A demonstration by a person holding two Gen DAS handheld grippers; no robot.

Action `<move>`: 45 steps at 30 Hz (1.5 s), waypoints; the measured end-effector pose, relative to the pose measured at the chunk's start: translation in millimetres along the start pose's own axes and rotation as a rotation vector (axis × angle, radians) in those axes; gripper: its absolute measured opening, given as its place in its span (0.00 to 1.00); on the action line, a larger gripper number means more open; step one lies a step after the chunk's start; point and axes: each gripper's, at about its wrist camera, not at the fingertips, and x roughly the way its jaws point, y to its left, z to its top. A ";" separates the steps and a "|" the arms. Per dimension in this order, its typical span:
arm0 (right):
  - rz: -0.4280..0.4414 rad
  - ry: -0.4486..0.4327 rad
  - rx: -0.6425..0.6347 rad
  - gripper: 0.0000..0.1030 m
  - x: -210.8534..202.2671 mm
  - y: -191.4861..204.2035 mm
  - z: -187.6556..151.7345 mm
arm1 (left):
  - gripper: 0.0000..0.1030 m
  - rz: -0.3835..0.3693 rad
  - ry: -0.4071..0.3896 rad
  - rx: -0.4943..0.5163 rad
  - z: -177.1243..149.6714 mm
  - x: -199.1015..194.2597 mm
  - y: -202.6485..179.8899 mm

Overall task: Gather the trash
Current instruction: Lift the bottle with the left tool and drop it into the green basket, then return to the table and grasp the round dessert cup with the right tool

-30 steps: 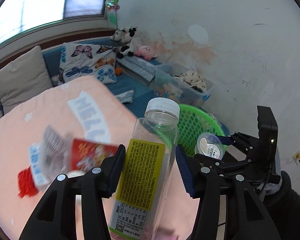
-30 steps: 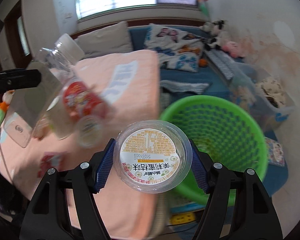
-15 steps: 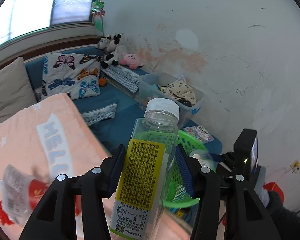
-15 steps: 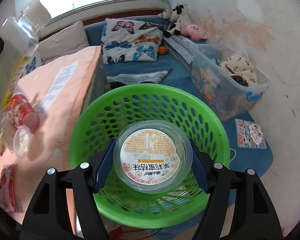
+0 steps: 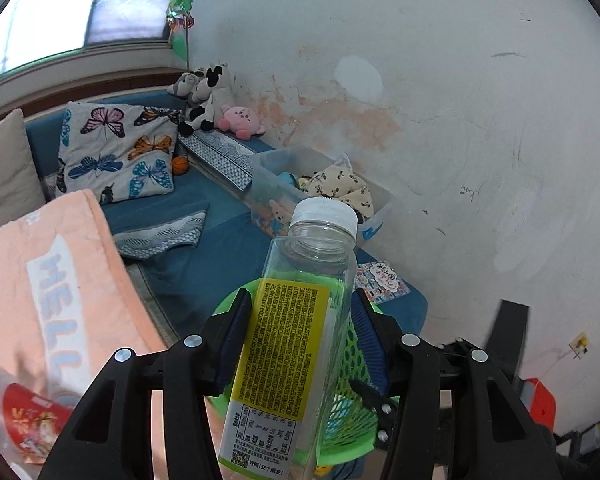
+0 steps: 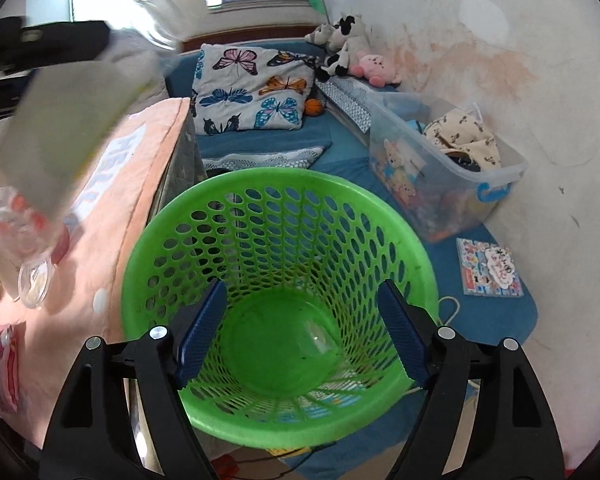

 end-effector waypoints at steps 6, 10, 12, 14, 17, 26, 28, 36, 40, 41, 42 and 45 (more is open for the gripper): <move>-0.034 -0.033 -0.020 0.78 -21.7 -0.7 -10.8 | 0.49 -0.002 0.034 -0.015 -1.9 28.4 -5.0; -0.038 -0.047 -0.008 0.78 -32.5 -5.5 -17.3 | 0.49 0.001 0.063 -0.018 -6.1 45.5 -10.0; -0.040 -0.052 0.002 0.78 -36.6 -9.0 -19.4 | 0.49 -0.010 0.067 -0.029 -8.5 51.3 -10.6; -0.042 -0.057 0.011 0.78 -40.1 -13.5 -22.1 | 0.49 -0.015 0.074 -0.041 -7.8 58.2 -10.4; -0.048 -0.062 0.023 0.78 -44.0 -19.2 -25.8 | 0.49 -0.019 0.082 -0.047 -9.4 66.6 -13.1; -0.042 -0.070 0.048 0.78 -52.7 -20.0 -30.2 | 0.69 -0.021 0.037 -0.044 -10.5 57.4 -24.8; -0.034 -0.078 0.047 0.78 -56.2 -16.7 -30.1 | 0.69 -0.022 0.037 -0.033 -9.3 49.6 -25.2; 0.014 -0.096 0.029 0.78 -67.6 3.0 -31.8 | 0.71 0.024 -0.006 0.008 -12.1 -16.9 -18.0; 0.050 -0.096 0.007 0.78 -72.1 19.4 -33.9 | 0.71 0.060 -0.034 0.012 -20.1 -53.2 -4.9; 0.057 -0.096 0.002 0.78 -72.7 23.3 -34.4 | 0.73 0.071 -0.040 0.011 -22.2 -60.8 -2.3; 0.065 -0.096 -0.003 0.78 -73.0 26.7 -35.0 | 0.73 0.091 -0.045 0.010 -25.1 -70.7 2.2; 0.095 -0.092 -0.024 0.78 -75.4 40.5 -35.6 | 0.73 0.138 -0.059 0.010 -36.3 -98.6 16.4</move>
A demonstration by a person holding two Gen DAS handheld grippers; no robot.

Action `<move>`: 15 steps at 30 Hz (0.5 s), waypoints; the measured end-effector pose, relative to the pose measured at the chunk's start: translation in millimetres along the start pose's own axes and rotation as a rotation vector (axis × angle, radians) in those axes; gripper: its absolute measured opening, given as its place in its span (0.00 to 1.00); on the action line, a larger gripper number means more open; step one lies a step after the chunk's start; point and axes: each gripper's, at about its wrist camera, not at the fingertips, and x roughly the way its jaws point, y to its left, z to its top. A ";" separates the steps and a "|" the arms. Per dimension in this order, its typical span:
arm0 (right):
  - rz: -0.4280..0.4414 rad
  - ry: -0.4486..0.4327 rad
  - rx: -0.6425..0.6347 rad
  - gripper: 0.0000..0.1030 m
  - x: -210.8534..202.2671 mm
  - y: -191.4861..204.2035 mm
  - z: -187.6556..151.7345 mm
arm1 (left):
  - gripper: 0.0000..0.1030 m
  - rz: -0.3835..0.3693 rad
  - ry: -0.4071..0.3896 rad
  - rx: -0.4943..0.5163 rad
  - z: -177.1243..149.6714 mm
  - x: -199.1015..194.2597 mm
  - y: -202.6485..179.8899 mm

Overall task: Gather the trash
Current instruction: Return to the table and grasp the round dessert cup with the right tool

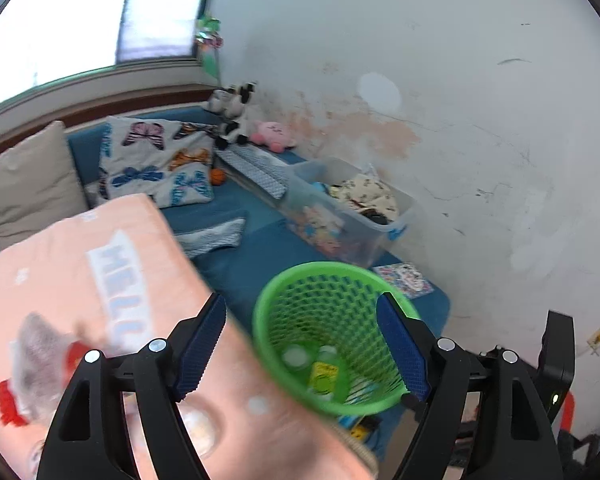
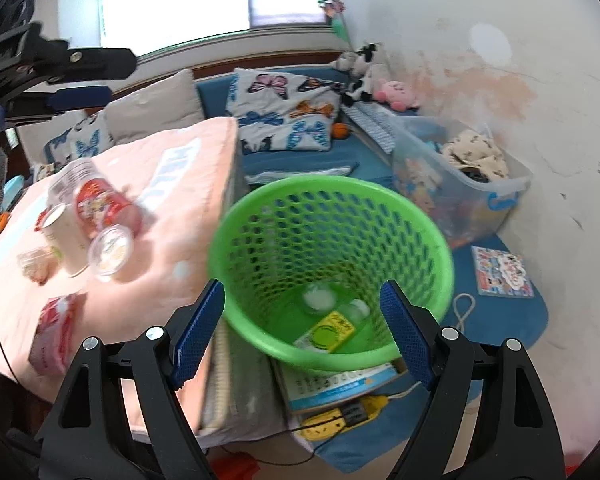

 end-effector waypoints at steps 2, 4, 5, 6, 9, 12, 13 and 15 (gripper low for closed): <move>0.023 -0.001 -0.020 0.78 -1.1 11.6 0.6 | 0.73 0.033 -0.004 -0.003 -6.8 -14.9 13.3; 0.038 -0.004 -0.037 0.78 -1.5 21.1 1.4 | 0.73 0.070 -0.014 -0.009 -12.8 -28.3 26.9; 0.048 -0.005 -0.046 0.78 -1.2 26.6 2.1 | 0.74 0.086 -0.020 -0.016 -16.0 -34.7 33.0; 0.058 -0.005 -0.054 0.78 -0.5 32.5 3.3 | 0.74 0.097 -0.022 -0.027 -18.7 -39.7 39.2; 0.084 -0.004 -0.076 0.78 2.4 47.1 7.7 | 0.75 0.126 -0.024 -0.064 -28.6 -55.2 58.9; 0.117 -0.001 -0.099 0.78 5.5 61.1 12.1 | 0.75 0.161 -0.024 -0.087 -38.9 -69.4 76.0; 0.127 0.000 -0.106 0.78 6.6 65.8 13.1 | 0.75 0.179 -0.027 -0.098 -43.9 -75.3 82.4; 0.147 0.004 -0.124 0.78 10.5 77.2 15.1 | 0.75 0.189 -0.029 -0.118 -51.8 -83.6 91.4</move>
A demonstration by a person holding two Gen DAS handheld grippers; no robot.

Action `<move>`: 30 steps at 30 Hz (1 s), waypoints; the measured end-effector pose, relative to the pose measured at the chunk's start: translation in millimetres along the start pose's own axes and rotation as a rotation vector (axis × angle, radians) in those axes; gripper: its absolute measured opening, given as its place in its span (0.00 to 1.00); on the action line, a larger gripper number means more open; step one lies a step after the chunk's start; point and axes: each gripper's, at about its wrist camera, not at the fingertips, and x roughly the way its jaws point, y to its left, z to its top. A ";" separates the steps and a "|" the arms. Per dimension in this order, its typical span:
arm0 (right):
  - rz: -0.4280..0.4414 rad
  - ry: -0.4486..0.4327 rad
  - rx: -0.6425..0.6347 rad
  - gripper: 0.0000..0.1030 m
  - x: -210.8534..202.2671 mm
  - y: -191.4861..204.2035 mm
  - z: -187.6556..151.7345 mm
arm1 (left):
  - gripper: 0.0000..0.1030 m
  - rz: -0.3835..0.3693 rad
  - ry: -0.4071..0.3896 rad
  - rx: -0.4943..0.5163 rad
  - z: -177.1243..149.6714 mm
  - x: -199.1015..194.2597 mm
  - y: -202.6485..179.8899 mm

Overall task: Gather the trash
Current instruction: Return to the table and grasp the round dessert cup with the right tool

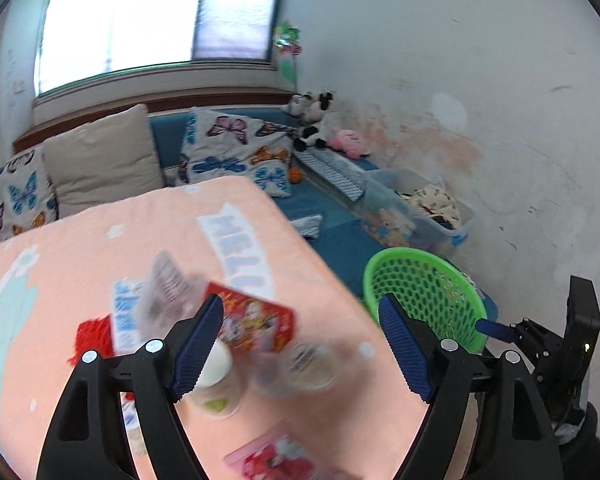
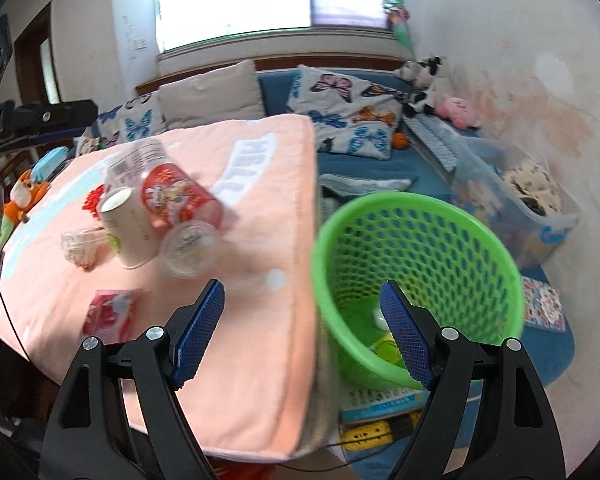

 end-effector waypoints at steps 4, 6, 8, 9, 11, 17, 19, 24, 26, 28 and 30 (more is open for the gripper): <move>0.050 0.020 -0.026 0.78 15.8 18.3 6.9 | 0.75 0.022 0.008 -0.051 -13.0 -10.1 20.9; 0.075 0.031 -0.031 0.78 24.1 24.8 10.0 | 0.75 0.037 0.007 -0.072 -20.0 -15.5 31.5; 0.103 0.042 -0.038 0.78 31.5 31.9 12.5 | 0.75 0.050 0.012 -0.093 -26.6 -19.7 40.5; 0.118 0.052 -0.043 0.78 36.6 36.3 14.1 | 0.75 0.055 0.012 -0.100 -28.7 -21.2 43.6; 0.136 0.064 -0.056 0.78 44.0 44.9 15.4 | 0.75 0.061 0.015 -0.116 -33.4 -24.0 50.6; 0.181 0.100 -0.107 0.78 69.7 72.9 19.7 | 0.75 0.090 0.025 -0.155 -50.2 -32.6 69.3; 0.191 0.112 -0.119 0.78 77.1 78.0 20.7 | 0.75 0.095 0.027 -0.166 -53.9 -34.4 73.8; 0.193 0.146 -0.144 0.78 99.7 89.2 24.4 | 0.75 0.101 0.045 -0.184 -64.8 -35.6 80.7; 0.185 0.158 -0.151 0.78 108.8 90.4 25.3 | 0.75 0.103 0.054 -0.191 -68.2 -34.5 82.0; 0.186 0.175 -0.148 0.78 116.4 89.2 25.8 | 0.75 0.101 0.064 -0.199 -71.0 -33.2 84.3; 0.182 0.188 -0.148 0.78 123.3 89.7 25.9 | 0.75 0.102 0.076 -0.207 -75.7 -31.6 86.2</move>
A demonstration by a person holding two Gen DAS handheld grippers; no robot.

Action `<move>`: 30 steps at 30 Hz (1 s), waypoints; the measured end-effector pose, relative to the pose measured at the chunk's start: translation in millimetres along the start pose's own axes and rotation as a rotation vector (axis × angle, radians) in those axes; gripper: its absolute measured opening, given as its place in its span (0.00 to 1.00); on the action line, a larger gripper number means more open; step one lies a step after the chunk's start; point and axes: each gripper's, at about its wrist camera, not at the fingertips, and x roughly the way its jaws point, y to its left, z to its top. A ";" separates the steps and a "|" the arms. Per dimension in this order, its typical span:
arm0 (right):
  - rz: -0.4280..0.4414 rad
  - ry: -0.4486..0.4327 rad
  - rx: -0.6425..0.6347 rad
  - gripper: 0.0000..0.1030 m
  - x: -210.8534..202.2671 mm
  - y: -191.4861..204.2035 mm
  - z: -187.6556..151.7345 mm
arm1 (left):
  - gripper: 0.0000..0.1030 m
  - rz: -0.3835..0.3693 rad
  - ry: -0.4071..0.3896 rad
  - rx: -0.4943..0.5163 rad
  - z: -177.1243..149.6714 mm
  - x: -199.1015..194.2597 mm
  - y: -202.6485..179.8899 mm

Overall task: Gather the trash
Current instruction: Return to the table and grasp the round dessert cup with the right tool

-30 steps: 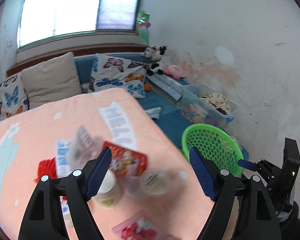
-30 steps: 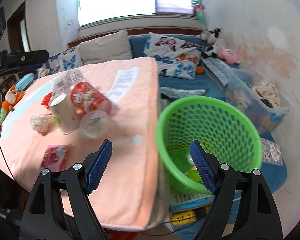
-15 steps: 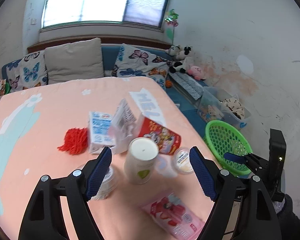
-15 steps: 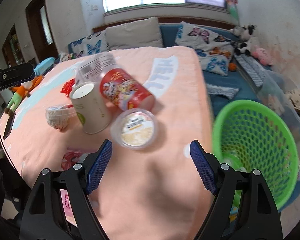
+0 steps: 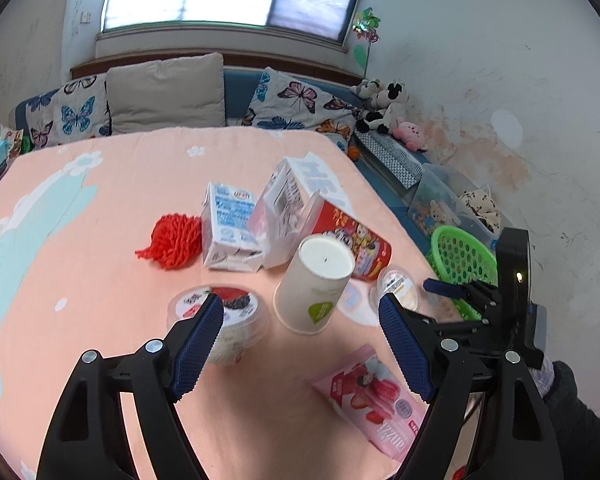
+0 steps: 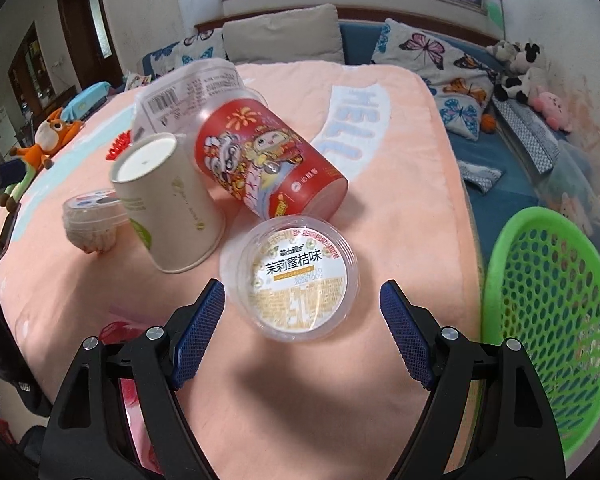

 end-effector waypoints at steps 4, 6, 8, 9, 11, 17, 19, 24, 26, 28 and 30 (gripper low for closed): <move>0.010 0.016 0.006 0.78 8.7 -2.4 2.7 | 0.75 -0.003 0.021 -0.020 -8.0 3.5 5.6; 0.010 0.021 0.006 0.78 11.7 -2.5 4.0 | 0.75 -0.002 0.030 -0.024 -11.2 5.7 8.0; 0.009 0.023 0.003 0.78 13.1 -1.4 5.2 | 0.75 0.001 0.038 -0.027 -13.3 7.1 8.7; 0.010 0.026 0.002 0.78 14.0 -0.7 5.9 | 0.75 0.001 0.042 -0.030 -15.3 7.7 9.7; 0.006 0.025 -0.009 0.78 13.5 2.5 5.7 | 0.75 0.001 0.047 -0.033 -17.3 8.4 10.8; -0.017 0.032 -0.025 0.78 16.9 5.0 5.2 | 0.75 -0.004 0.060 -0.038 -23.0 9.9 11.9; -0.024 0.032 -0.015 0.77 19.0 2.7 5.4 | 0.75 -0.008 0.066 -0.038 -24.7 10.7 12.0; -0.036 0.029 -0.006 0.70 20.0 2.2 4.4 | 0.75 -0.019 0.086 -0.035 -30.6 15.2 8.3; -0.039 0.028 -0.007 0.68 19.7 2.2 4.5 | 0.75 -0.031 0.095 -0.038 -33.0 17.5 6.9; -0.045 0.017 -0.006 0.67 16.6 1.7 3.8 | 0.75 -0.040 0.103 -0.038 -35.3 19.5 5.0; -0.046 0.006 -0.004 0.67 11.7 1.3 2.4 | 0.75 -0.048 0.111 -0.038 -36.8 21.5 2.7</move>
